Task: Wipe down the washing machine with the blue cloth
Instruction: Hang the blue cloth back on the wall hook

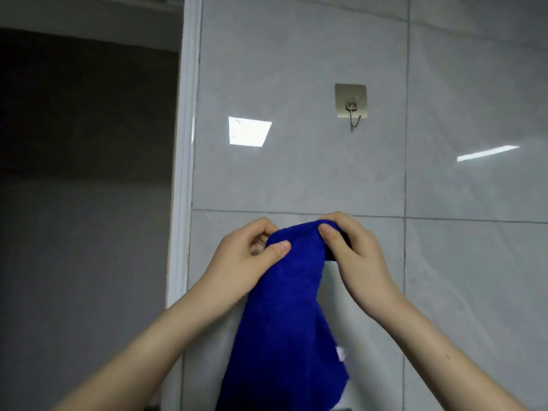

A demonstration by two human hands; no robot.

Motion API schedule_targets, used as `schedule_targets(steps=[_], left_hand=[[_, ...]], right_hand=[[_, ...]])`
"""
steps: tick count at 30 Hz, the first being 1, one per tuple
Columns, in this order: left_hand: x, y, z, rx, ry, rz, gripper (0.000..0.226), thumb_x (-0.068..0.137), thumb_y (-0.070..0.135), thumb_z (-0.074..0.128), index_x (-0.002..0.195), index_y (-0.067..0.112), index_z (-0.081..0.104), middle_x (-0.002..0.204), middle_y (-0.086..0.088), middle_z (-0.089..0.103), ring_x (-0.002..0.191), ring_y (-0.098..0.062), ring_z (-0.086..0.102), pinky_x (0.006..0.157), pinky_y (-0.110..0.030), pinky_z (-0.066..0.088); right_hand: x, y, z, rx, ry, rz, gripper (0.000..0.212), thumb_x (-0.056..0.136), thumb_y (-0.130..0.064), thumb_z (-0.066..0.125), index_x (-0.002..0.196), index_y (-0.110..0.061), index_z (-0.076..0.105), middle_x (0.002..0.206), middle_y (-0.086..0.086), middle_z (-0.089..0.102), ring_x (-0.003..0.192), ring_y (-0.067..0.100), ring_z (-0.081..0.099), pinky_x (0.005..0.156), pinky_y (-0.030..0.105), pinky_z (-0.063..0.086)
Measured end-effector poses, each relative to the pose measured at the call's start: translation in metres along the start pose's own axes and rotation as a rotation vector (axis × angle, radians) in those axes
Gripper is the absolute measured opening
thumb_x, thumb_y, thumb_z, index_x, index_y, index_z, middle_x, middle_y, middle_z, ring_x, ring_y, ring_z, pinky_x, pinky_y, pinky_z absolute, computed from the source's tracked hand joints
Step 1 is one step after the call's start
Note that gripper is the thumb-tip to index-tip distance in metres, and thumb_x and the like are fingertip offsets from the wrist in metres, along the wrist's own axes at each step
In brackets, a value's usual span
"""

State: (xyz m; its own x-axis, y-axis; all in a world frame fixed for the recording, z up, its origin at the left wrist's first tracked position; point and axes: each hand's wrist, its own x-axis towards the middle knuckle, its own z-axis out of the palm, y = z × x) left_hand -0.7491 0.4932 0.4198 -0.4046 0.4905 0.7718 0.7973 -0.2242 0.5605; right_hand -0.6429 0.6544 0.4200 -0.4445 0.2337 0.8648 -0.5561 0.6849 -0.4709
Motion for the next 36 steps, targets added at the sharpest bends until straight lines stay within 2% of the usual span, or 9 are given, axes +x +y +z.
schedule_targets(steps=[4, 10, 14, 18, 22, 25, 29, 34, 36], left_hand=[[0.041, 0.015, -0.005, 0.087, 0.023, 0.027, 0.018, 0.088, 0.033, 0.070, 0.081, 0.017, 0.064, 0.080, -0.013, 0.065, 0.068, -0.012, 0.056, 0.068, -0.027, 0.045], [0.103, 0.047, -0.003, 0.062, -0.037, 0.050, 0.032, 0.088, 0.036, 0.070, 0.087, 0.007, 0.059, 0.077, -0.001, 0.066, 0.071, -0.012, 0.059, 0.066, -0.024, 0.045], [0.142, 0.069, 0.011, 0.098, -0.027, 0.057, 0.014, 0.088, 0.023, 0.075, 0.089, 0.011, 0.067, 0.088, -0.010, 0.074, 0.075, -0.012, 0.066, 0.070, -0.025, 0.051], [0.181, 0.080, 0.019, 0.127, -0.013, 0.096, 0.020, 0.081, 0.021, 0.082, 0.099, 0.016, 0.074, 0.094, -0.006, 0.076, 0.084, -0.010, 0.068, 0.083, -0.026, 0.053], [0.215, 0.096, 0.030, 0.091, 0.063, 0.148, 0.023, 0.080, 0.018, 0.083, 0.097, 0.014, 0.069, 0.079, -0.003, 0.073, 0.072, -0.008, 0.067, 0.071, -0.018, 0.052], [0.237, 0.099, 0.040, 0.090, 0.173, 0.202, 0.017, 0.080, 0.019, 0.084, 0.085, 0.016, 0.067, 0.074, -0.001, 0.069, 0.061, 0.001, 0.062, 0.059, -0.012, 0.049], [0.256, 0.093, 0.055, 0.163, 0.283, 0.273, 0.012, 0.081, 0.020, 0.082, 0.081, 0.012, 0.073, 0.074, 0.008, 0.068, 0.063, 0.003, 0.059, 0.060, -0.006, 0.043], [0.272, 0.095, 0.071, 0.225, 0.379, 0.285, 0.010, 0.082, 0.022, 0.080, 0.079, 0.013, 0.076, 0.074, 0.010, 0.070, 0.069, 0.001, 0.063, 0.065, -0.012, 0.049], [0.271, 0.095, 0.073, 0.239, 0.376, 0.282, 0.008, 0.081, 0.017, 0.080, 0.076, 0.013, 0.076, 0.069, 0.014, 0.068, 0.065, 0.005, 0.062, 0.061, -0.008, 0.047]], right_hand=[[0.043, -0.008, -0.014, 0.006, 0.004, -0.029, 0.023, 0.104, -0.015, 0.050, 0.088, -0.016, 0.067, 0.081, 0.004, 0.059, 0.058, 0.016, 0.053, 0.055, 0.032, 0.046], [0.105, -0.026, -0.047, -0.027, 0.038, -0.105, 0.023, 0.102, -0.010, 0.050, 0.085, -0.010, 0.067, 0.080, 0.000, 0.059, 0.057, 0.006, 0.053, 0.050, 0.024, 0.046], [0.141, -0.034, -0.079, -0.117, 0.099, -0.143, 0.023, 0.101, -0.006, 0.048, 0.085, 0.002, 0.064, 0.073, 0.003, 0.056, 0.052, 0.002, 0.049, 0.048, 0.017, 0.042], [0.172, -0.030, -0.110, -0.185, 0.179, -0.144, 0.023, 0.099, -0.005, 0.049, 0.086, -0.002, 0.067, 0.069, 0.000, 0.057, 0.052, 0.001, 0.051, 0.047, 0.018, 0.044], [0.203, -0.021, -0.127, -0.218, 0.264, -0.123, 0.022, 0.099, -0.006, 0.049, 0.090, 0.003, 0.068, 0.070, 0.004, 0.058, 0.053, 0.006, 0.052, 0.048, 0.017, 0.045], [0.222, -0.010, -0.134, -0.240, 0.309, -0.104, 0.022, 0.098, -0.009, 0.051, 0.087, 0.001, 0.068, 0.073, 0.010, 0.061, 0.064, 0.023, 0.055, 0.061, 0.033, 0.051], [0.235, 0.007, -0.139, -0.279, 0.367, -0.083, 0.021, 0.096, -0.011, 0.055, 0.082, -0.003, 0.069, 0.081, 0.017, 0.069, 0.082, 0.038, 0.065, 0.076, 0.047, 0.056], [0.239, 0.015, -0.139, -0.315, 0.430, -0.098, 0.018, 0.094, -0.007, 0.057, 0.079, -0.009, 0.065, 0.069, -0.002, 0.061, 0.070, 0.019, 0.057, 0.060, 0.018, 0.043], [0.231, 0.023, -0.135, -0.311, 0.465, -0.138, 0.006, 0.090, -0.006, 0.061, 0.088, -0.010, 0.064, 0.078, 0.000, 0.061, 0.075, 0.017, 0.055, 0.064, 0.020, 0.039]])
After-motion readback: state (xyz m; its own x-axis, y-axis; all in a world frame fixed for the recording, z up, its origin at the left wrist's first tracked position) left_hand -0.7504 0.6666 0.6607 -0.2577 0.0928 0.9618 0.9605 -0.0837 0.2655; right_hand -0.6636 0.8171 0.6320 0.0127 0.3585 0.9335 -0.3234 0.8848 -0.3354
